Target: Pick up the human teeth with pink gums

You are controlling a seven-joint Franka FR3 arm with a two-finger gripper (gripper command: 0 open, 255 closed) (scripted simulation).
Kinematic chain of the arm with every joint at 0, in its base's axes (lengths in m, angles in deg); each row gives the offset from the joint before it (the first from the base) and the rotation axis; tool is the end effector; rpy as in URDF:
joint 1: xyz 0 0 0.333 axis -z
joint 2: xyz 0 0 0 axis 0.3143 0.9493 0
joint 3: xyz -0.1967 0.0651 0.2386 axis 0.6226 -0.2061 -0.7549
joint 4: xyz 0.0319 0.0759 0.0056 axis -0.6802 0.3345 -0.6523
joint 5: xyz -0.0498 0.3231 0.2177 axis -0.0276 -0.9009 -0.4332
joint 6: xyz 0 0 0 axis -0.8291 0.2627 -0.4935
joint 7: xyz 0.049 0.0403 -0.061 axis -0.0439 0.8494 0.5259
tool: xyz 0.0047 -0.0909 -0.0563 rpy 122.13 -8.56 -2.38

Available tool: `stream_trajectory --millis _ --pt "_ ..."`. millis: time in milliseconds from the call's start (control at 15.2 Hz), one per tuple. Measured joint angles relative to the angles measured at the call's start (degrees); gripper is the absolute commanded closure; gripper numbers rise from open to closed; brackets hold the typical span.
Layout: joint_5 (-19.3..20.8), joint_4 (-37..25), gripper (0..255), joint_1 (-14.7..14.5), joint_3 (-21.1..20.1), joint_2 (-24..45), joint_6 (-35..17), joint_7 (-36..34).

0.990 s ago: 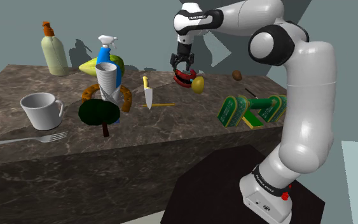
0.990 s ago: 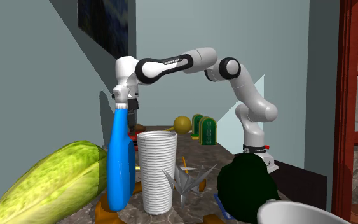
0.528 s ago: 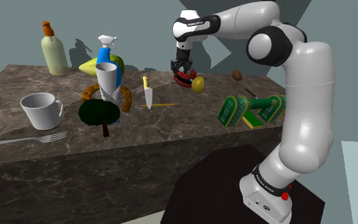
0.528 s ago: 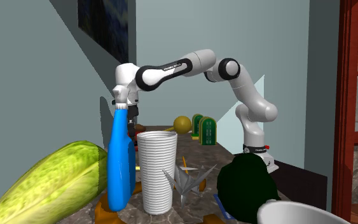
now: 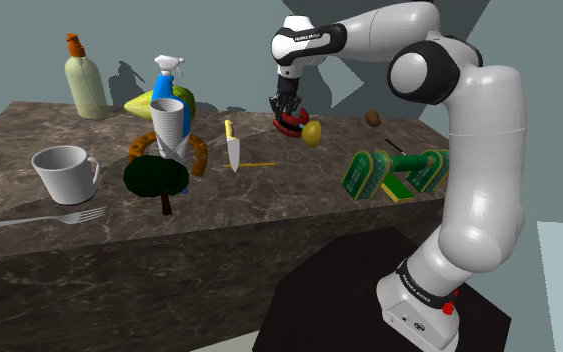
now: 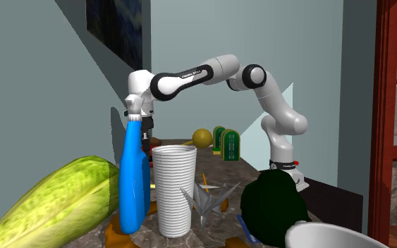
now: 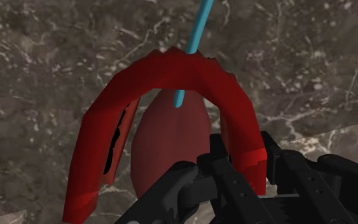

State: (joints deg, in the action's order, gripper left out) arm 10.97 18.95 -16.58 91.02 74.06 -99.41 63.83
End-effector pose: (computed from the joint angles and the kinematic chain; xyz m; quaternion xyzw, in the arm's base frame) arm 0.6999 -0.0878 0.3703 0.9955 -0.0808 -0.0475 0.0123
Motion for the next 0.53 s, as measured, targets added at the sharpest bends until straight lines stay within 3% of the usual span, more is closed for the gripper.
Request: stream_trajectory --millis 528 --pt "0.16 -2.61 255 0.03 0.11 -1.16 3.82 -0.02"
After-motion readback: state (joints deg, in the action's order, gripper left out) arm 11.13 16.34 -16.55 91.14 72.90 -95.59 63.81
